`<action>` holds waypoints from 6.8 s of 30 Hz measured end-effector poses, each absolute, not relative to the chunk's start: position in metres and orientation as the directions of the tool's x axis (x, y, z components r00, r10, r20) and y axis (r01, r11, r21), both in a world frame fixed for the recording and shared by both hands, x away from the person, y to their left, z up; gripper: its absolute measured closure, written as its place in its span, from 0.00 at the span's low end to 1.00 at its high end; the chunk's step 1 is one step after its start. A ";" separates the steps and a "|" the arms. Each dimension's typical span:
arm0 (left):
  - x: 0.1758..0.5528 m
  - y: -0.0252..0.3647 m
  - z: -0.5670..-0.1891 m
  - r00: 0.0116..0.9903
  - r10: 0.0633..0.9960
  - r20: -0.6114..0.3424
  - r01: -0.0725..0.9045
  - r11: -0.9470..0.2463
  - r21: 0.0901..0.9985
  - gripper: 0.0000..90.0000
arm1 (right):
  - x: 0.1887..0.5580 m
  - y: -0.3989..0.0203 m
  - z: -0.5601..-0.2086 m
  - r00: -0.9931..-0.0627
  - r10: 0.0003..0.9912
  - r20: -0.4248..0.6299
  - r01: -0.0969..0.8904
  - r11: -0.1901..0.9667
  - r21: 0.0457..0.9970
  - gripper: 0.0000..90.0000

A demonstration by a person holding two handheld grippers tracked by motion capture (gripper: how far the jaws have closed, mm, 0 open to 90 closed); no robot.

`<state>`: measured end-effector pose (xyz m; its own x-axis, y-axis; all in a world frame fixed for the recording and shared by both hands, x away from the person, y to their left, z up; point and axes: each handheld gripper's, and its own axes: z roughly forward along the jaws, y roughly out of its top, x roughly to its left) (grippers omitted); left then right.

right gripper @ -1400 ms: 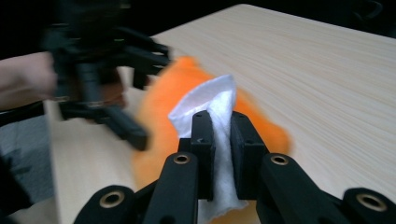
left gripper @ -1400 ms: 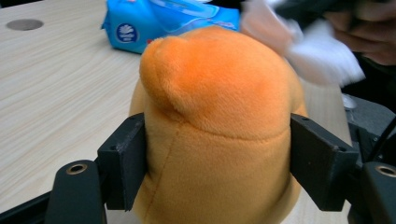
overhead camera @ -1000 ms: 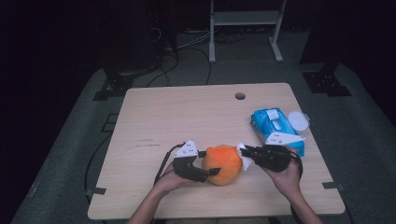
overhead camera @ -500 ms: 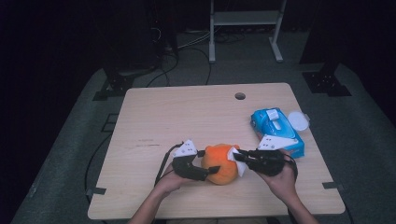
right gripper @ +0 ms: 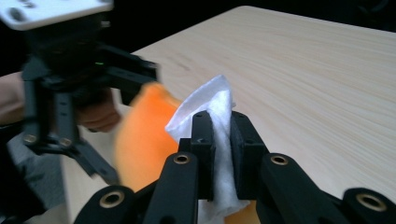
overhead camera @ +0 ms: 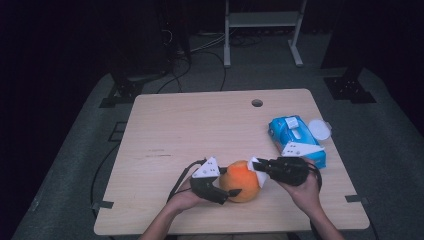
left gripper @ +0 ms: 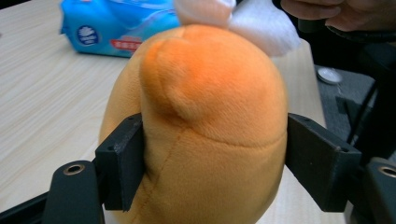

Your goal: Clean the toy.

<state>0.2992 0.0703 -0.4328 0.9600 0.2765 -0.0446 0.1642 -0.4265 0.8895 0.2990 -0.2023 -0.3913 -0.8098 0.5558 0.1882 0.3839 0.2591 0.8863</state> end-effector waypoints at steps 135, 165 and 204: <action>0.318 0.085 -0.439 0.937 0.314 -0.155 0.260 -0.328 0.908 0.35 | 0.293 -0.258 -0.410 -0.752 0.638 0.164 0.470 0.346 0.812 0.89; 0.320 0.112 -0.410 0.900 0.427 -0.088 0.222 -0.276 0.935 0.41 | 0.327 -0.183 -0.392 -0.839 0.494 0.227 0.415 0.313 0.855 0.65; 0.318 0.075 -0.423 0.950 0.296 -0.097 0.240 -0.500 0.832 0.19 | 0.284 -0.201 -0.422 -0.915 0.353 0.193 0.355 0.479 0.803 0.58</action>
